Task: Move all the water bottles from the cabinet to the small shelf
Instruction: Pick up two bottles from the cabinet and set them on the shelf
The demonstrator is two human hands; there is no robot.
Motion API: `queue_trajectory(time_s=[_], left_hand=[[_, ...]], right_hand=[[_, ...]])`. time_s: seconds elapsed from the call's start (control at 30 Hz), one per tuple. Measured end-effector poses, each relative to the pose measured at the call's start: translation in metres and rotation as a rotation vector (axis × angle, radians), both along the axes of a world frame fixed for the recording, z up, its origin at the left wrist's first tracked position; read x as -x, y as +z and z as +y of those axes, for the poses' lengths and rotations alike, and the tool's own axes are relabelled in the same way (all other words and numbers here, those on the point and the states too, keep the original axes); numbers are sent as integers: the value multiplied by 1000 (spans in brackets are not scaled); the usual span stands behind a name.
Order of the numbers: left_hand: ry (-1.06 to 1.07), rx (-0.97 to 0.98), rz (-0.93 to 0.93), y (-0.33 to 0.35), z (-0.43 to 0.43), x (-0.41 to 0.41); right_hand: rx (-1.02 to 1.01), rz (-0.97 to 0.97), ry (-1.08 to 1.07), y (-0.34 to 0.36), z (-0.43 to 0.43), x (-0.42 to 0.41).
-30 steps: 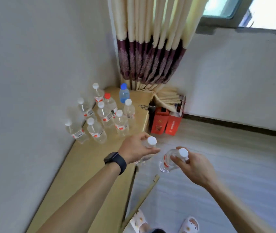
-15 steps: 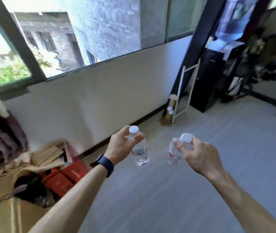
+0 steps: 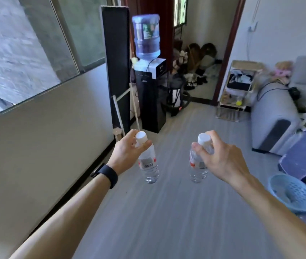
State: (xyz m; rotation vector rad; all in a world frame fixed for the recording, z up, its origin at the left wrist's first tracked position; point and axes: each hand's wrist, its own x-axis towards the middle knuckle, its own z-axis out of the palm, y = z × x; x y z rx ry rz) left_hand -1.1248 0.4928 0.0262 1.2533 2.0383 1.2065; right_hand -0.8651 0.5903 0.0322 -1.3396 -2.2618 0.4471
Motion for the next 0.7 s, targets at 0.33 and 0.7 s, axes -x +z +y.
queue_trajectory(time_s=[0.33, 0.7], left_hand=[[-286, -43, 43, 11, 226, 41], [-448, -6, 111, 3, 460, 46]], right_hand=[[-10, -126, -266, 11, 165, 16], [-5, -115, -498, 2, 341, -2]])
